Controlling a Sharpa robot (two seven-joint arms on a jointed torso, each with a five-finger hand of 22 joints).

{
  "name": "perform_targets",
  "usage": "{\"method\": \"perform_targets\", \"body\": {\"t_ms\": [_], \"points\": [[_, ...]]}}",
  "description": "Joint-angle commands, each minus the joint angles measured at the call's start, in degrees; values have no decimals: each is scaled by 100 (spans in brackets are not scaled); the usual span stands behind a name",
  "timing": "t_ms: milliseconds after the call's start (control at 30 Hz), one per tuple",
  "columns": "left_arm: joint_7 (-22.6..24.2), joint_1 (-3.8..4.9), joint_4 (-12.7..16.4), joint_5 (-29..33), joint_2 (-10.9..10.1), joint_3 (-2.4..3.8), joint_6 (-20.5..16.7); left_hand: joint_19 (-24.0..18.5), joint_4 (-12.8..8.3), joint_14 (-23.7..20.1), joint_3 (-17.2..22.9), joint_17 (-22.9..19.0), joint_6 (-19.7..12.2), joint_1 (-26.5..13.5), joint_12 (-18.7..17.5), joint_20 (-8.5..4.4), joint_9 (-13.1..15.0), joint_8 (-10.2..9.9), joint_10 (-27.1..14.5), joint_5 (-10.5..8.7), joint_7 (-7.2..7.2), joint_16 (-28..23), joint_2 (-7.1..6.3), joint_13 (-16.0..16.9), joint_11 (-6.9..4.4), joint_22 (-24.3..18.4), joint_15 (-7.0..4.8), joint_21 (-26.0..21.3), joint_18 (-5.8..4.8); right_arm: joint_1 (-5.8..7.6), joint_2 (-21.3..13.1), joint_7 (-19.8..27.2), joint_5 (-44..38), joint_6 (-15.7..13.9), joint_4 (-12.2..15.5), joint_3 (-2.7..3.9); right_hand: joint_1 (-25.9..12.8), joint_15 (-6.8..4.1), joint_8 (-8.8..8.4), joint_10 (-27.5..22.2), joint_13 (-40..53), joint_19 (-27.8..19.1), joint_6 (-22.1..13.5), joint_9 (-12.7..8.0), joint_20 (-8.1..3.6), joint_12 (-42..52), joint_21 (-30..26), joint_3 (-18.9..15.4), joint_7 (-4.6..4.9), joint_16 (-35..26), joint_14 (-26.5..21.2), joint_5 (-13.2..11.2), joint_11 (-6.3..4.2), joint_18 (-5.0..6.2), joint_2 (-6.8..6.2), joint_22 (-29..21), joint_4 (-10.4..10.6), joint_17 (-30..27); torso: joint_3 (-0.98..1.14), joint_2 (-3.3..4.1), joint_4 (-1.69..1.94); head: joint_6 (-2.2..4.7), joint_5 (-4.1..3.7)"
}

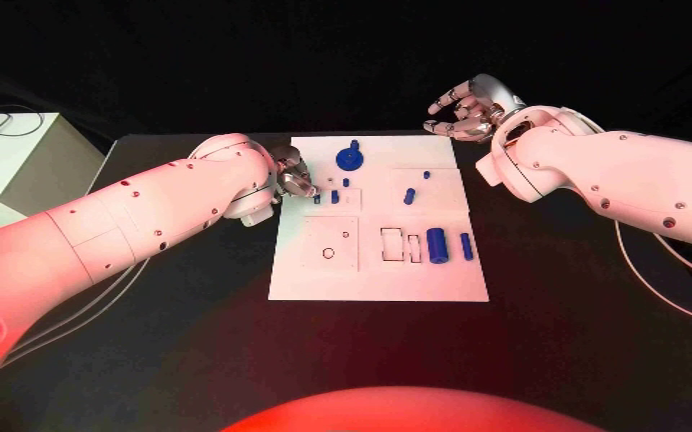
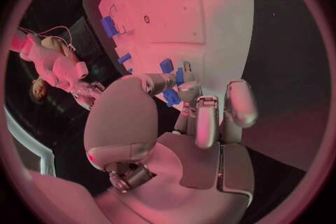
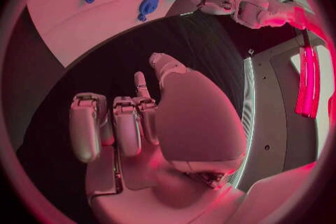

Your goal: Assemble the parts on the task board

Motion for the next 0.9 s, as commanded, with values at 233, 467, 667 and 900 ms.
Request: {"method": "perform_targets", "body": {"t_ms": [233,467,667,900], "points": [[-23,-1,-42,-270,64,1,192,49,-818,545,843,1359,109,-14,42,1,996,27,40,19,-103,37,66,6,11,11,-38,27,4,-3,2,34,-61,68,16,1,-45,3,28,461,1392,317,-49,11,16,-34,-37,48,1,-19,555,36,-5,-17,-27,799,1,1334,-10,0,7,-25,-14],[-32,-2,-108,-423,115,-4,203,61,-825,546,848,1361,111,-18,44,-1,997,30,42,22,-105,38,66,6,10,31,-39,37,0,-3,2,37,-63,67,23,1,-45,3,28,461,1392,317,-49,11,16,-34,-37,48,1,-19,555,36,-5,-17,-27,799,1,1334,-8,3,5,-44,-14],[-36,-3,-131,-474,133,-8,209,63,-829,548,852,1366,113,-21,40,-1,998,32,39,23,-105,40,66,-2,9,33,-40,38,0,-3,-3,39,-65,65,31,1,-45,3,28,461,1392,317,-49,11,16,-34,-37,48,1,-19,555,36,-5,-17,-27,799,1,1334,-6,4,11,-56,-19],[-38,-14,-150,-519,171,-18,240,70,-835,549,857,1370,114,-25,42,-3,999,34,42,25,-106,42,67,-2,8,44,-41,44,-2,-3,-4,41,-67,64,39,1,-45,3,28,461,1392,317,-49,11,16,-34,-37,48,1,-19,555,36,-5,-17,-27,799,1,1334,-4,11,0,-73,-23]]}}
